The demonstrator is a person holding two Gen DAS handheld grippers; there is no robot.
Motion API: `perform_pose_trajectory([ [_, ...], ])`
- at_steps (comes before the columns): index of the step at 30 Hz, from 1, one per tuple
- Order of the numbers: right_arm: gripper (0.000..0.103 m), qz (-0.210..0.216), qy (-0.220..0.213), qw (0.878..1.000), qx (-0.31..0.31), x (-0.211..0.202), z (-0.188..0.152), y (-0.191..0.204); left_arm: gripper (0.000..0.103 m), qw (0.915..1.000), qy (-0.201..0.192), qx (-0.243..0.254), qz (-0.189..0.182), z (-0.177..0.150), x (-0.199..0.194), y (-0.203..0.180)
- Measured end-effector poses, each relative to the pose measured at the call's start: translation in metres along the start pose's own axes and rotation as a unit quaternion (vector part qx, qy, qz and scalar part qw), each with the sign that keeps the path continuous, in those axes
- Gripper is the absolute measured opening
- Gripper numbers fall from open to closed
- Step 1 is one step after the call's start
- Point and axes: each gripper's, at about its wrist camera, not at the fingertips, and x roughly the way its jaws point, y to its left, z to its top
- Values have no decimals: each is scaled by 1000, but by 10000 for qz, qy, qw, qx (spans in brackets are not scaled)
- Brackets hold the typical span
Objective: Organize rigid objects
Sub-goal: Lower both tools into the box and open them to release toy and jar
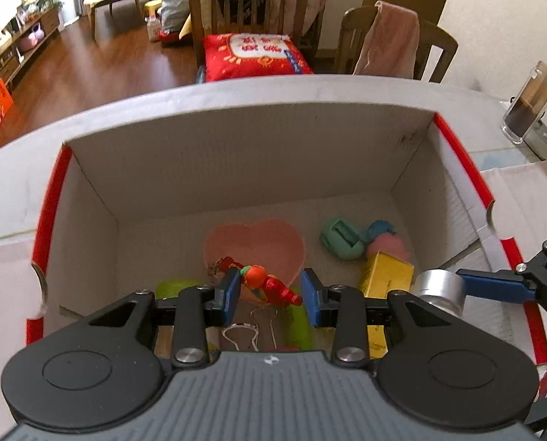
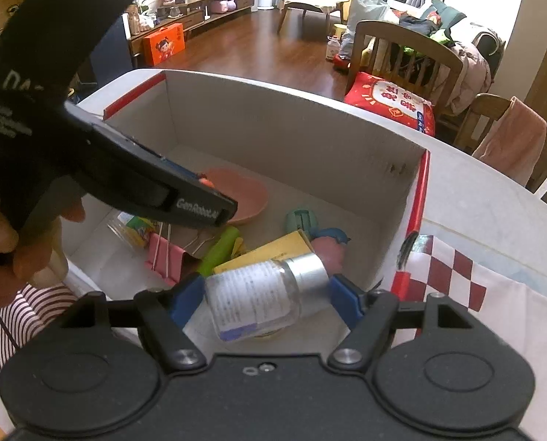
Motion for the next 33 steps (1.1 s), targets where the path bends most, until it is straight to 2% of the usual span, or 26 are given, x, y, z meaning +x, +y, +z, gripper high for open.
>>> perform_pose_trajectory([
  [8,76,-15,-11,10000,94,0,0,0,36,9997,73,-213,-133,1,1,6],
  [11,79,17,-6,10000,94,-1,0,-1,38,9995,75,-250,-161,1,0,7],
  [12,79,4,-13,10000,85,-1,-1,0,39,9995,69,-267,-177,0,-1,7],
  [14,79,-9,-19,10000,96,-3,-2,0,51,9993,20,-304,-230,-1,-5,8],
  [16,79,-8,-42,9999,143,-5,-3,-1,56,9991,-40,-316,-287,-3,-9,7],
  [33,85,-118,-484,9973,545,-58,-14,2,57,9980,-579,24,-240,-21,-73,-1],
])
